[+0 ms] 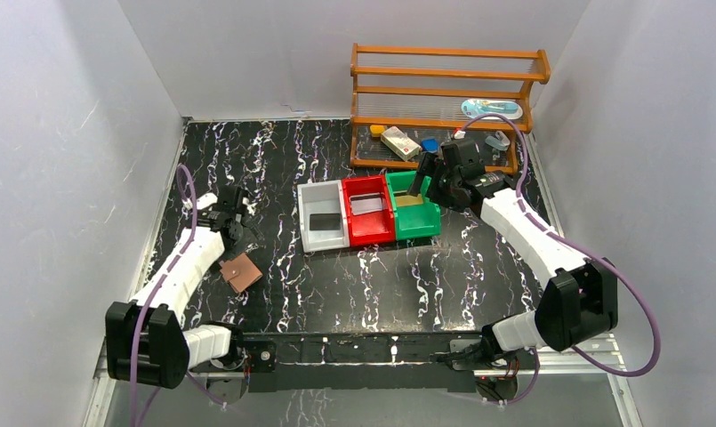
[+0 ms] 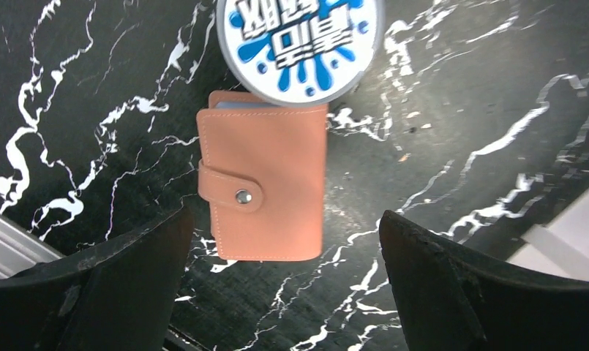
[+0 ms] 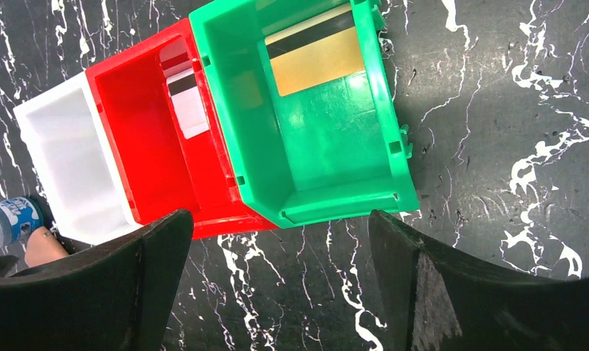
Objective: Take the credit cards out of the card holder
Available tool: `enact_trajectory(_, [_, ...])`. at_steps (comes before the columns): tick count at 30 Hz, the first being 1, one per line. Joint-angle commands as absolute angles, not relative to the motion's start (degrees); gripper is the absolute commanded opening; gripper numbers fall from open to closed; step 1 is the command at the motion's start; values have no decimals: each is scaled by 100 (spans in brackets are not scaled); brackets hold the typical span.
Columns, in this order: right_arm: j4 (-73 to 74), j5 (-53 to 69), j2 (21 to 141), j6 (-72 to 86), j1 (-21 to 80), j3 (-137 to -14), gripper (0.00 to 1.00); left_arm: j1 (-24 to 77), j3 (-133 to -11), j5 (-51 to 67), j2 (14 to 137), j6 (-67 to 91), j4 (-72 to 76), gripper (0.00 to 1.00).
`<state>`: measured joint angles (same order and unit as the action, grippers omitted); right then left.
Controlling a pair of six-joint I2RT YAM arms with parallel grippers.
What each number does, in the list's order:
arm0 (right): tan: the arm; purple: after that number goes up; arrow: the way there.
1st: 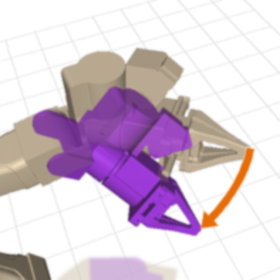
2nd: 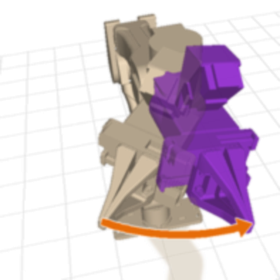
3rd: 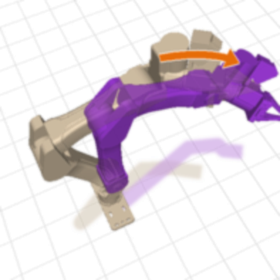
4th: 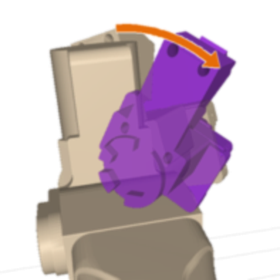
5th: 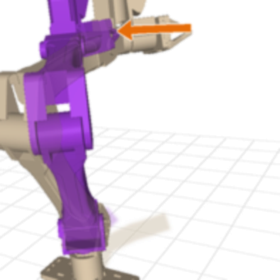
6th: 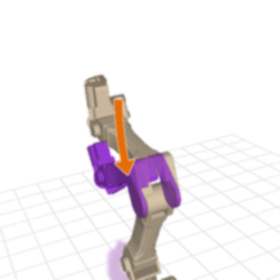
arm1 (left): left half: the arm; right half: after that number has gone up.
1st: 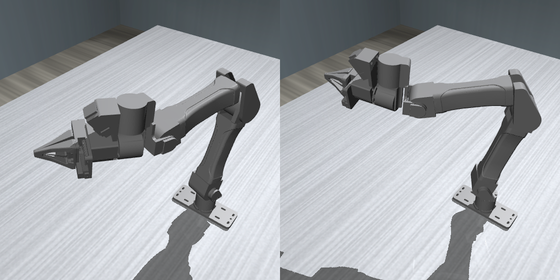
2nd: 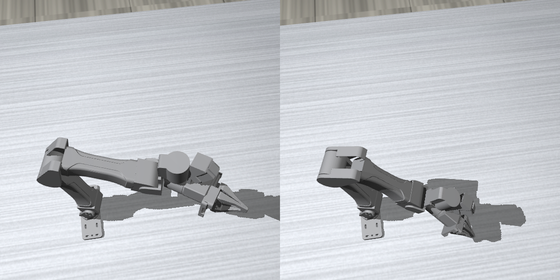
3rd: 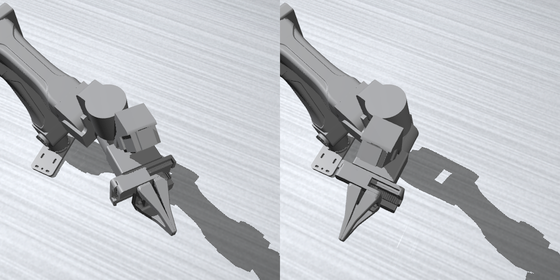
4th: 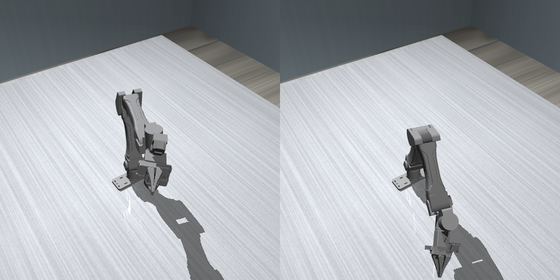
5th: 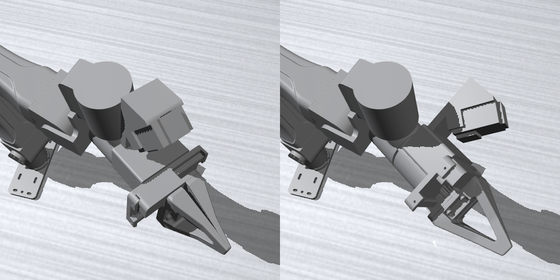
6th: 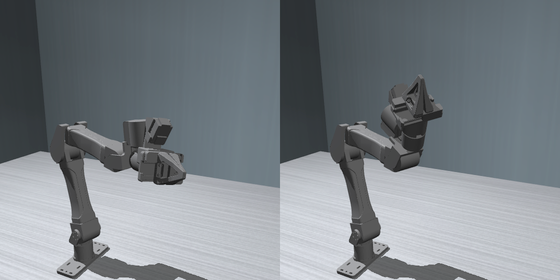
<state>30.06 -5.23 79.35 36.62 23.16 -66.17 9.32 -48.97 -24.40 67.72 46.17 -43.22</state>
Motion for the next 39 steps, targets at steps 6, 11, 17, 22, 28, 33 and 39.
enact_trajectory(6, [2927,-367,7975,3718,2327,-6573,98,868,-4447,-2574,7252,4793,-3851,98])
enact_trajectory(11, [2927,-218,8032,3735,2329,-6567,98,861,-4425,-2494,7579,4724,-3743,98])
enact_trajectory(17, [2944,-150,8017,3747,2329,-6583,98,861,-4272,-2122,8016,4783,-3741,96])
enact_trajectory(22, [2983,-63,7969,3760,2329,-6520,98,861,-4163,-1553,8059,4753,-3667,81])
enact_trajectory(28, [2985,-34,7835,3794,2329,-6304,98,1080,-3804,-632,7867,4790,-3437,72])
enact_trajectory(33, [2952,35,7745,3856,2329,-6094,98,1853,-3522,-311,7589,5205,-3241,67])
enact_trajectory(39, [3013,100,7629,3892,2324,-5924,98,2907,-3596,44,7644,5722,-3068,65])
